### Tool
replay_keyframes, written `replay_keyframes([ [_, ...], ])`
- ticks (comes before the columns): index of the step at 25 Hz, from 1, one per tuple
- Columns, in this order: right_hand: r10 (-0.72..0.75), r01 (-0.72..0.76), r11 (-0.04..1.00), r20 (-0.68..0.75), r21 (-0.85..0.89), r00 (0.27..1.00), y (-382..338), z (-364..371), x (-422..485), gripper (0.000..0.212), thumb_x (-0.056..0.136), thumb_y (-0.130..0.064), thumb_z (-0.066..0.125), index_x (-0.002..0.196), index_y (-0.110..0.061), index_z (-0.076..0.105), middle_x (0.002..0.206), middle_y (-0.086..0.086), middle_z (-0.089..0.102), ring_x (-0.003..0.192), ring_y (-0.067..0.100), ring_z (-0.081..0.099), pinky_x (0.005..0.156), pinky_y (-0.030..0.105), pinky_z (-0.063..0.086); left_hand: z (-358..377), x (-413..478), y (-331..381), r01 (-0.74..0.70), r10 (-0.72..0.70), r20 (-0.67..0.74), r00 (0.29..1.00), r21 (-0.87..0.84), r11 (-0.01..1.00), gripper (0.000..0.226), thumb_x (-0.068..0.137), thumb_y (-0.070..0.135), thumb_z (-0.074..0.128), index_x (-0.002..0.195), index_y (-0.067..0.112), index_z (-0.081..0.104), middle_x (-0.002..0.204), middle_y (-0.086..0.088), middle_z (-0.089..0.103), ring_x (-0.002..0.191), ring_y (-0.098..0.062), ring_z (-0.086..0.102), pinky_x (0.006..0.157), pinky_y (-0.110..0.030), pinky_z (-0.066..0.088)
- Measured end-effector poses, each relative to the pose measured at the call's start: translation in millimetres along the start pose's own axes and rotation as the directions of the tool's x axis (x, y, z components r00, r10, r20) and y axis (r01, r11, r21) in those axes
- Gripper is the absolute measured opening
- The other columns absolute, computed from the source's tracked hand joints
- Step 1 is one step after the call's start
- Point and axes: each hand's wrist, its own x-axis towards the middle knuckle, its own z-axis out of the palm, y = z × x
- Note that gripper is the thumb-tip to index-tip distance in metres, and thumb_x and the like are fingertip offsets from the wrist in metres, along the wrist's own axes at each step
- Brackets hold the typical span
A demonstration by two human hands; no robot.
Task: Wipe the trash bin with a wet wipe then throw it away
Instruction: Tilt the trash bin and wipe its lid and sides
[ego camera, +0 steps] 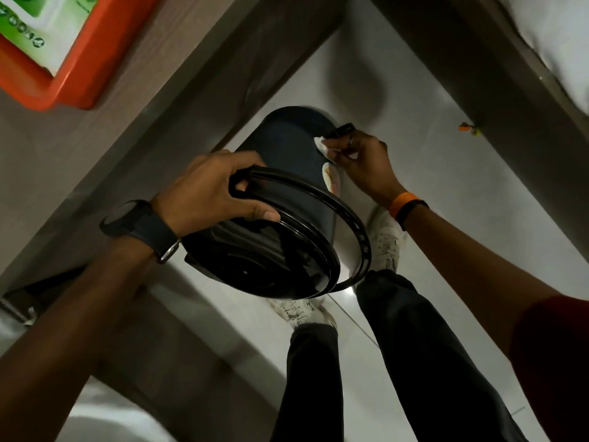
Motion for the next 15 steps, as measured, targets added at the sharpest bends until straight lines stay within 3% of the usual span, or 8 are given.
replay_keyframes([
  [4, -0.138, 0.144, 0.988, 0.128, -0.046, 0.982, -18.8, -2.0, -23.5, 0.027, 0.091, -0.009, 0.071, 0.117, -0.006, 0.073, 0.117, 0.011, 0.069, 0.108, 0.018, 0.067, 0.097, 0.021, 0.052, -9.4, 3.2, 10.2, -0.139, 0.135, 0.045, 0.990, 0.105, 0.985, 0.027, 0.075, 0.023, 0.079, 0.098, 0.020, 0.065, 0.085, 0.005, 0.070, 0.077, -0.002, 0.062, 0.072, -0.021, 0.050],
  [6, -0.215, 0.212, 0.977, 0.208, 0.037, 0.954, -30.1, -2.2, -40.7, 0.028, 0.089, -0.010, 0.072, 0.117, -0.009, 0.073, 0.117, 0.009, 0.069, 0.107, 0.015, 0.066, 0.098, 0.022, 0.053, -14.3, 9.3, 13.4, -0.159, 0.150, 0.064, 0.987, 0.168, 0.973, 0.034, 0.079, 0.006, 0.073, 0.108, 0.020, 0.063, 0.096, 0.002, 0.072, 0.088, -0.008, 0.065, 0.081, -0.028, 0.052],
  [8, -0.268, 0.251, 0.963, 0.231, 0.103, 0.935, -32.9, -0.7, -50.8, 0.028, 0.088, -0.009, 0.073, 0.116, -0.009, 0.073, 0.115, 0.008, 0.069, 0.108, 0.014, 0.066, 0.100, 0.021, 0.052, -18.7, 12.9, 12.9, -0.168, 0.143, 0.168, 0.975, 0.143, 0.975, 0.030, 0.083, -0.001, 0.065, 0.107, 0.017, 0.064, 0.097, 0.001, 0.070, 0.091, -0.008, 0.063, 0.083, -0.025, 0.050],
  [11, -0.136, 0.129, 0.989, 0.089, 0.079, 0.987, -17.7, -3.4, -39.5, 0.028, 0.088, -0.009, 0.074, 0.116, -0.007, 0.073, 0.116, 0.013, 0.070, 0.112, 0.021, 0.066, 0.100, 0.017, 0.048, -27.7, 8.8, 4.5, -0.114, 0.097, 0.292, 0.951, 0.039, 0.993, 0.023, 0.087, -0.002, 0.061, 0.100, 0.016, 0.065, 0.090, 0.007, 0.066, 0.089, 0.000, 0.062, 0.074, -0.003, 0.042],
  [13, -0.049, 0.048, 0.998, -0.034, -0.030, 0.998, 0.2, -9.6, -27.6, 0.028, 0.090, -0.008, 0.071, 0.119, -0.006, 0.072, 0.118, 0.018, 0.068, 0.110, 0.026, 0.067, 0.093, 0.011, 0.047, -34.6, 6.2, -2.7, -0.058, 0.073, 0.277, 0.958, -0.064, 0.996, 0.021, 0.088, -0.001, 0.060, 0.102, 0.014, 0.066, 0.091, 0.007, 0.066, 0.089, -0.001, 0.064, 0.075, -0.005, 0.045],
  [15, -0.045, 0.036, 0.995, -0.092, -0.096, 0.995, 11.5, -9.9, -28.8, 0.028, 0.092, -0.008, 0.070, 0.120, -0.006, 0.072, 0.121, 0.016, 0.067, 0.112, 0.026, 0.066, 0.093, 0.014, 0.048, -39.9, 5.7, -10.5, -0.021, 0.045, 0.230, 0.972, -0.107, 0.994, 0.020, 0.089, -0.001, 0.059, 0.101, 0.013, 0.066, 0.090, 0.005, 0.066, 0.087, -0.005, 0.065, 0.076, -0.016, 0.050],
])
